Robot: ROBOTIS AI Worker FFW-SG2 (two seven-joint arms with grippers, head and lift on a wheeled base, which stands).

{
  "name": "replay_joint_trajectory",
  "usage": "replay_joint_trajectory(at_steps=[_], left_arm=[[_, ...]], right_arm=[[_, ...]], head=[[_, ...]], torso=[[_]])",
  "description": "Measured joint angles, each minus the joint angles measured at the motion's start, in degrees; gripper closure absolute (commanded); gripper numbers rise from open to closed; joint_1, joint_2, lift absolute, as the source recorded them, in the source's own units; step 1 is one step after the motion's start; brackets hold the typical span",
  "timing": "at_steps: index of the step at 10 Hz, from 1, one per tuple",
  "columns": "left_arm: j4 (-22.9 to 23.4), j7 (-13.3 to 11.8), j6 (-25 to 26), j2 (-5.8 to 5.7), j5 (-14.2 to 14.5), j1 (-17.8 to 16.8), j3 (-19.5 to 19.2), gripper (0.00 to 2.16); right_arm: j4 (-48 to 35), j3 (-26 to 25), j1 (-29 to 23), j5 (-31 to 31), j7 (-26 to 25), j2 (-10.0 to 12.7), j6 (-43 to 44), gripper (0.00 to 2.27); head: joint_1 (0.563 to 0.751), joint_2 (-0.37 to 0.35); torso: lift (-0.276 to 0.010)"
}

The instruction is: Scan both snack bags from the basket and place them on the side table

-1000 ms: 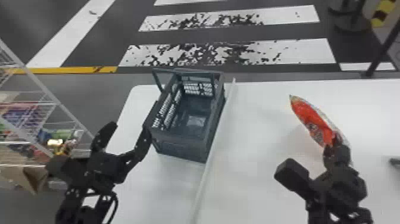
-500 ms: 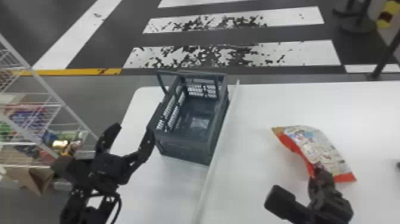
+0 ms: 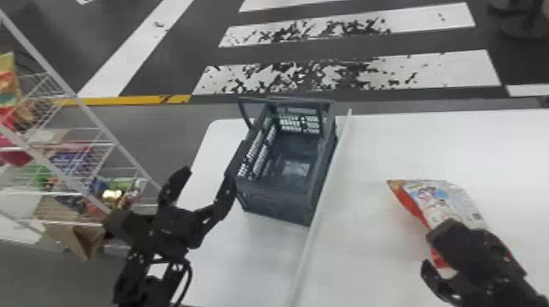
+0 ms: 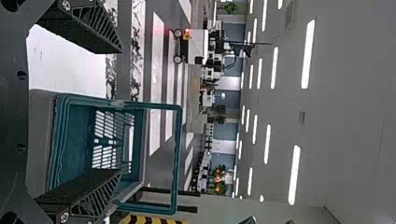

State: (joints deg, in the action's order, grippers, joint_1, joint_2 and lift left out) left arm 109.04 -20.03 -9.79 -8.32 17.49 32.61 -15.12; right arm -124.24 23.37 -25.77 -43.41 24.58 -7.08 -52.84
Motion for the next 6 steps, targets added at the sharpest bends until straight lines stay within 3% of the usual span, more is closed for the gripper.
replay_joint_trajectory(at_steps=[2,4,5,6], left_arm=[[-0.27,-0.07,0.08,-0.03,0.0,-0.1,0.0,0.09],[-0.63,-0.09,-0.07,-0.09,0.0,-0.28,0.0,0.09],[-0.76,-0.11,-0.09,-0.11,0.0,-0.36,0.0,0.09],[-0.82,-0.17,-0.09,-0.09,0.0,-0.43,0.0,0.09]], right_arm=[[-3.52,-6.67,0.02,13.32,1.84,0.6,-1.04,0.07],[-3.98,-9.59,0.24,17.9,3.66,1.35,-0.99,0.07],[-3.63,-10.65,0.4,19.91,4.81,1.98,-1.03,0.27],[-3.39,-12.01,0.52,22.19,5.01,2.74,-0.91,0.88]], head=[[0.695,0.29],[0.695,0.289],[0.695,0.298],[0.695,0.3]], torso=[[-0.075],[-0.075],[-0.075],[-0.075]])
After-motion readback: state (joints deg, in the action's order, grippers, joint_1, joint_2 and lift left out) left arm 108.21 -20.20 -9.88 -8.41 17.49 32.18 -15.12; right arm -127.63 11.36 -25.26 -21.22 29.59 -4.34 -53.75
